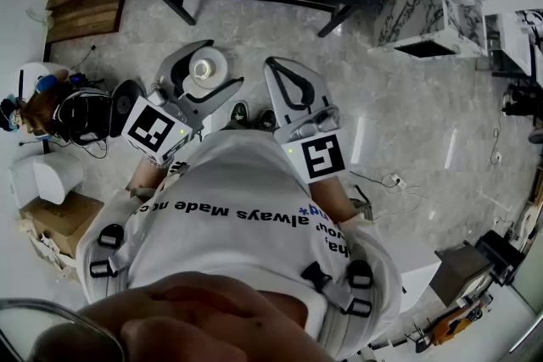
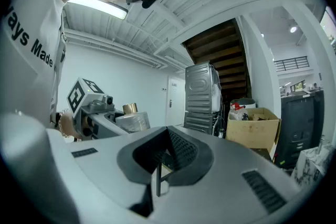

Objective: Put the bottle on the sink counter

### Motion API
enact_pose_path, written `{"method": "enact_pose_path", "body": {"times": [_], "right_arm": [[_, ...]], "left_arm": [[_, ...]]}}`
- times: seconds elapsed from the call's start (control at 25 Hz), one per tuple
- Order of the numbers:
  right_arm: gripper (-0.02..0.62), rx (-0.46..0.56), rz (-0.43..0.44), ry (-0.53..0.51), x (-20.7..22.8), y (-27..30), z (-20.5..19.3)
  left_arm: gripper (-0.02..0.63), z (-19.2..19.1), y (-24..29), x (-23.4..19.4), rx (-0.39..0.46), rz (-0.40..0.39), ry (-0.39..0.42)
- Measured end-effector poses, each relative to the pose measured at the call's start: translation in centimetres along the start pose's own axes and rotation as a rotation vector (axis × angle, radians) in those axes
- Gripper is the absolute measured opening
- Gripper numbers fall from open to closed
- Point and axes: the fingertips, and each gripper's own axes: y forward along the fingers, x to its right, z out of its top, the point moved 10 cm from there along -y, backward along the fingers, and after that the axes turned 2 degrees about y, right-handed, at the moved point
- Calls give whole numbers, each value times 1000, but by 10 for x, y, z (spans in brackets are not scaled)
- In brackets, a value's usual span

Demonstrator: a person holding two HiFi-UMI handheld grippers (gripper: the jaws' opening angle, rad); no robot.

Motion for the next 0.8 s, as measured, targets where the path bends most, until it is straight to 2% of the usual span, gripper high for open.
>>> {"method": "enact_pose_path", "body": {"times": [0.44, 0.8], "right_arm": [[6, 29, 3, 3, -17, 6, 3], [6, 43, 15, 10, -46, 40, 3]], "left_arm": [[334, -2, -16, -1, 2, 3, 9], [334, -13, -48, -28, 12, 12, 2]]}}
